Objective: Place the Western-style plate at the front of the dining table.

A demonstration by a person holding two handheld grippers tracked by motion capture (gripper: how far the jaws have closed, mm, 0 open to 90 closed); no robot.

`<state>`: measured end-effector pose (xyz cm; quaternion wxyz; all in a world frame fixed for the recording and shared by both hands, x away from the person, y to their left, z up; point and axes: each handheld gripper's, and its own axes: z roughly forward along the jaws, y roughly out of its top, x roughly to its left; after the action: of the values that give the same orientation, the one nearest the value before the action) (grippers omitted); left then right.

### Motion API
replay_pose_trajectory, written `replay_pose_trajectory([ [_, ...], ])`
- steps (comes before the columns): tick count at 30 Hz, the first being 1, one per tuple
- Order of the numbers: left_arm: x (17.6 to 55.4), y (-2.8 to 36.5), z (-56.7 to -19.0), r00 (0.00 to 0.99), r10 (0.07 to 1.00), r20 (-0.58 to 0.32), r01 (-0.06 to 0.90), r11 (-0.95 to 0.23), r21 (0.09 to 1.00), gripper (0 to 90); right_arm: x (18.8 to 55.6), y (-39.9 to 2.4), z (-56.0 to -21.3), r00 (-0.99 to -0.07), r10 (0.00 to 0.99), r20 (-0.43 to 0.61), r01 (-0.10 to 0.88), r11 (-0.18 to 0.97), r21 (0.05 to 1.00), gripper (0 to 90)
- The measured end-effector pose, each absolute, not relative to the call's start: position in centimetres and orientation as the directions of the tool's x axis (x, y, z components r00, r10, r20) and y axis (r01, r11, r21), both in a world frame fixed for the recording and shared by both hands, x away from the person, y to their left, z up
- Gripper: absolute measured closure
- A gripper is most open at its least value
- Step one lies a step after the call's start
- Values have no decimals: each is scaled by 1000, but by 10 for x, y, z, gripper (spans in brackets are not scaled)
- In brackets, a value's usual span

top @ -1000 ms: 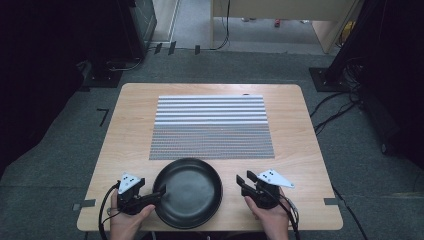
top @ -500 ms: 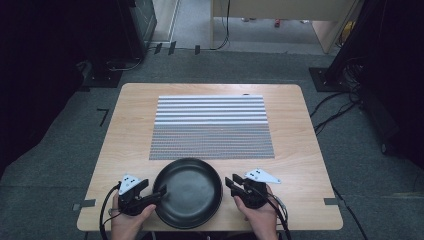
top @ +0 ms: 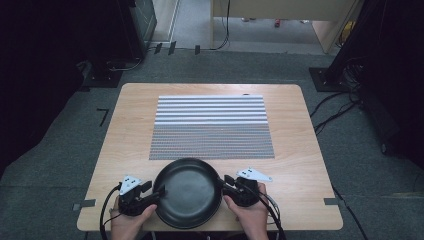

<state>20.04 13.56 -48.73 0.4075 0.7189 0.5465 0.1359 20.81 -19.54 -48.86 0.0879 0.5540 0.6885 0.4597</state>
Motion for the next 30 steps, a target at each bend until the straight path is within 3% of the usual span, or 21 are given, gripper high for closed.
replay_pose_trajectory([
  [10,201,139,-489,377,889,-258,682,-78,727,601,206,-200,-496,-361,812,459,692,-97,716,784],
  [21,203,146,-492,368,869,-331,706,-29,708,614,204,-203,-497,-326,776,540,720,-166,674,861],
  [30,204,148,-493,371,862,-346,711,-24,703,607,202,-205,-500,-305,767,565,723,-199,661,816],
])
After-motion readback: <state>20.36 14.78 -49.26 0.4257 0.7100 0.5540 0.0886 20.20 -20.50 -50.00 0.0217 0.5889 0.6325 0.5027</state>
